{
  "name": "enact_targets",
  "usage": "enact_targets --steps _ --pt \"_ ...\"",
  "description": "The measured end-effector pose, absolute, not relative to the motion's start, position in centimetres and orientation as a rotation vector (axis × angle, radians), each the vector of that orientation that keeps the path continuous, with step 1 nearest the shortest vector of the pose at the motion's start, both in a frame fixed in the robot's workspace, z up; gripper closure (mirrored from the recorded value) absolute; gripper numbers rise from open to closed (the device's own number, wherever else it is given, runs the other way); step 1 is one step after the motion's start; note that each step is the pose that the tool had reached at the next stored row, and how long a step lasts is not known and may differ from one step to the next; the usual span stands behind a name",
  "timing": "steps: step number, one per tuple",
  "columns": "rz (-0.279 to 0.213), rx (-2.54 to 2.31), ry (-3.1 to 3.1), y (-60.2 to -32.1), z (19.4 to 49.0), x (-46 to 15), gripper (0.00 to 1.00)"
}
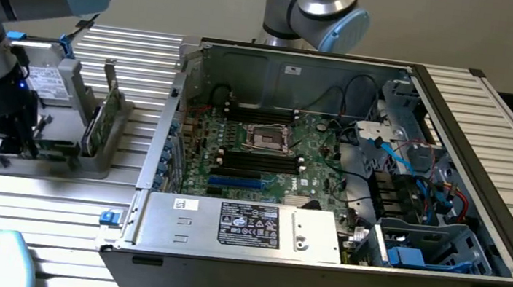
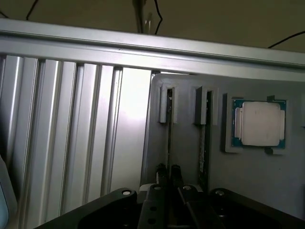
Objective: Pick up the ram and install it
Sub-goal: 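Pick up the ram and move it above insertion slot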
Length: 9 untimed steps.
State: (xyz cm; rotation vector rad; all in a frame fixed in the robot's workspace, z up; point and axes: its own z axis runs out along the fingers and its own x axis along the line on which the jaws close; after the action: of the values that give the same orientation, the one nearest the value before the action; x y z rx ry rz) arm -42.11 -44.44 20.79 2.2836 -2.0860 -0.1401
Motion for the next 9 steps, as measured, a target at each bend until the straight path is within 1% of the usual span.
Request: enact_targets --steps 9 --pt "-0.142 2.281 -2.083 -44.19 21.27 -42.1 0.86"
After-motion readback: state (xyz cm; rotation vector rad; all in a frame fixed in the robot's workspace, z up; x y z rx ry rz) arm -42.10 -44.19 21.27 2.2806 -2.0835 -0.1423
